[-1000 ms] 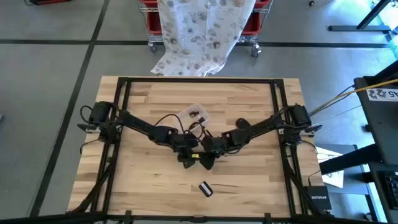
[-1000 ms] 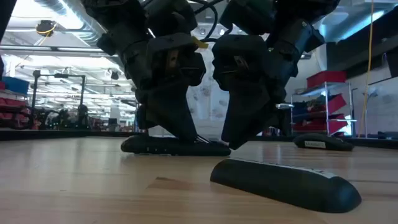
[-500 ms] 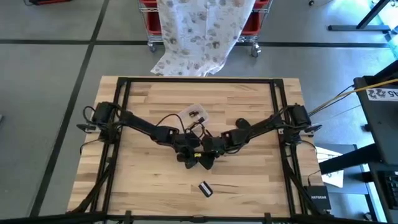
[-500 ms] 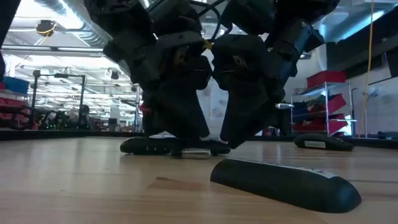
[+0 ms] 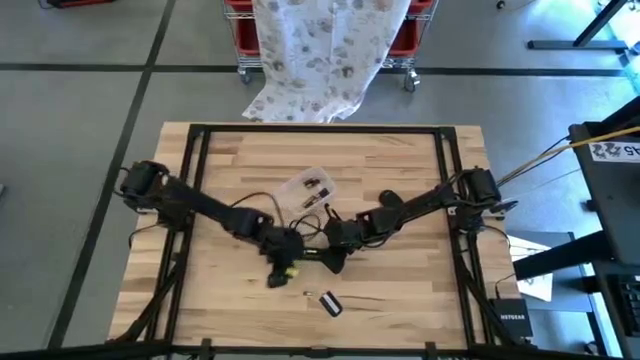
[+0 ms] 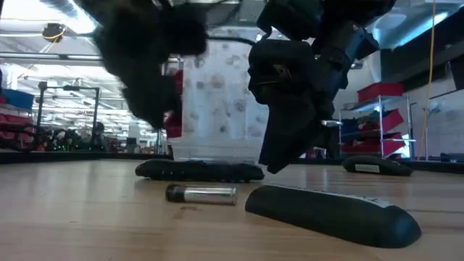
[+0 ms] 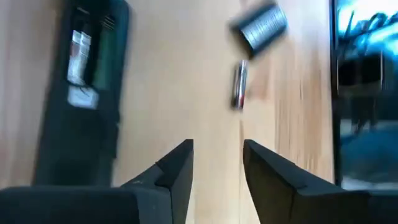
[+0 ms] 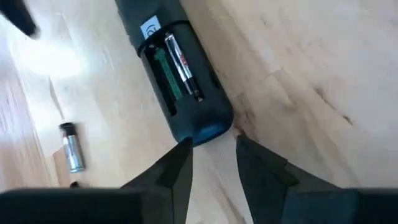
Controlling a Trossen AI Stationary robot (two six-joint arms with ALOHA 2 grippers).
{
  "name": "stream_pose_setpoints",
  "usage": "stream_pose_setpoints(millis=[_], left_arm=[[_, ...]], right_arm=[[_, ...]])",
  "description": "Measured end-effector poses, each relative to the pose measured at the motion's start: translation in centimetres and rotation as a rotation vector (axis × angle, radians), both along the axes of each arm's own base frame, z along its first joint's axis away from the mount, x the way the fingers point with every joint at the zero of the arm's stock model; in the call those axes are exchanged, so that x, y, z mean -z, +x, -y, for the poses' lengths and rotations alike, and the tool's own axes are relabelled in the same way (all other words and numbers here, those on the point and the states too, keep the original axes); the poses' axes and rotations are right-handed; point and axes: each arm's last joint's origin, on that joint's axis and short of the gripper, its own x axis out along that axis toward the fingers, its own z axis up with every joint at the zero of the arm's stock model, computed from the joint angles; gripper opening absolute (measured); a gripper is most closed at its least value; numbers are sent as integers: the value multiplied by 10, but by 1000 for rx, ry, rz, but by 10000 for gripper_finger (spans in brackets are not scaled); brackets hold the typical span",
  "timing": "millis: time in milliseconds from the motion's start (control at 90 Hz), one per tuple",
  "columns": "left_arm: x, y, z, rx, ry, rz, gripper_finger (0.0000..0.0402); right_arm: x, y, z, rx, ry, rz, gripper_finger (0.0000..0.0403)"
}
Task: Insert battery
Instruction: Insert the silver battery into the remote
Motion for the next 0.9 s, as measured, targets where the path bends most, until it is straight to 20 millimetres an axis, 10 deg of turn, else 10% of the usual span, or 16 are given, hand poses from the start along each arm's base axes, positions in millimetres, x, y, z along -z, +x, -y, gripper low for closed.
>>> stream_pose_setpoints(millis=[444,689,900], left_arm=[[31,-36,140,-7,194,435,119],[97,-38,166,-131,261,498,121],[110,-23,176,-156,254,599,127]], right_arm=[[0,1,3,41,-93,24,105],[0,1,5,60,-174,38,105],[0,1,5,56,-177,33,105]])
